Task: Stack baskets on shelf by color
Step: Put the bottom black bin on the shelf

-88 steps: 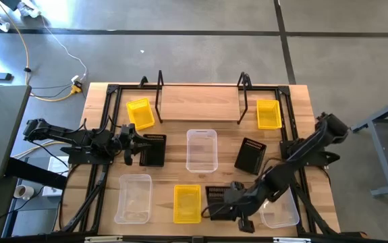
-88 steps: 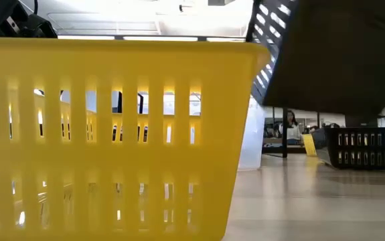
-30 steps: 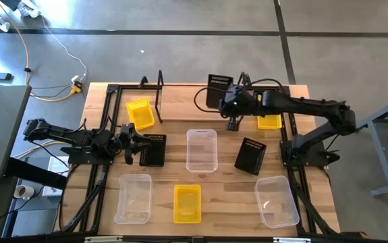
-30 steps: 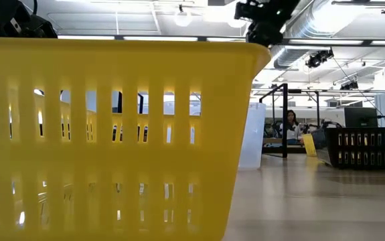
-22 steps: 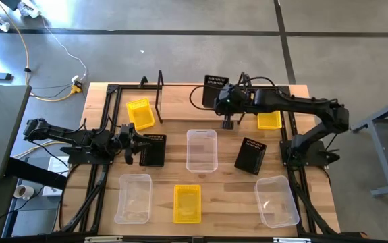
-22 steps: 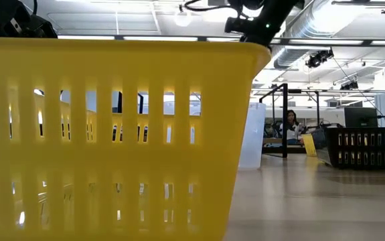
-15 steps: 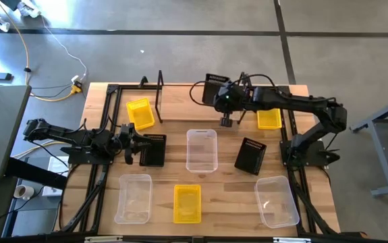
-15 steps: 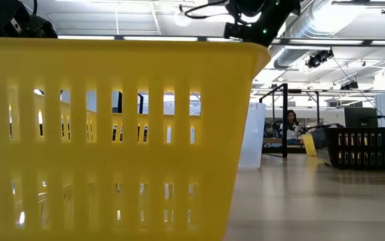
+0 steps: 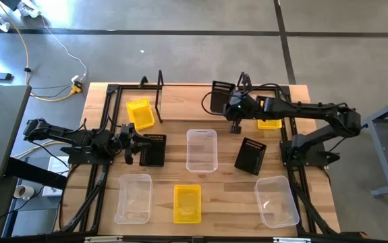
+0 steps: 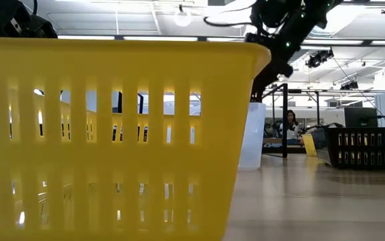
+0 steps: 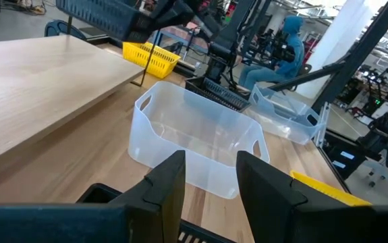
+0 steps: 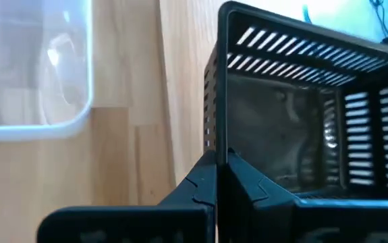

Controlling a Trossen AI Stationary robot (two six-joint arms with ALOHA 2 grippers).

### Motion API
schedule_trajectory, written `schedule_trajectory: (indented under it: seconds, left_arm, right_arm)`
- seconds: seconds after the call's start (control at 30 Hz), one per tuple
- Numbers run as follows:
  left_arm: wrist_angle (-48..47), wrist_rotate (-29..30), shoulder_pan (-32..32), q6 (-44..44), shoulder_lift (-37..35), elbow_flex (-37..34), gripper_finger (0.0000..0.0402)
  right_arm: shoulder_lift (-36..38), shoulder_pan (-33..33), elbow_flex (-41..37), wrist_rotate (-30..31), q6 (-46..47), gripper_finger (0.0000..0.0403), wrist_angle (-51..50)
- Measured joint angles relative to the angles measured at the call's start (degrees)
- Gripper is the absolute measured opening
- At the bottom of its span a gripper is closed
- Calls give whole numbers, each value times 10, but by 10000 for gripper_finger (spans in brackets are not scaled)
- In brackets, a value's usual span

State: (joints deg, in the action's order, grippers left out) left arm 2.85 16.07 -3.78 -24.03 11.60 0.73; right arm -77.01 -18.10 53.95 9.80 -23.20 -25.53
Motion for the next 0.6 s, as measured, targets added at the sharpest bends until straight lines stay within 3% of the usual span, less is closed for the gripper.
schedule_trajectory:
  seconds: [0.17,0.6]
  left_arm:
    - [0,0,0,0,0,0,125]
    - [0,4,0,-15,0,0,125]
  right_arm:
    - [0,-9,-39,-22,-30,0,10]
    - [0,-32,-73,11,-56,0,35]
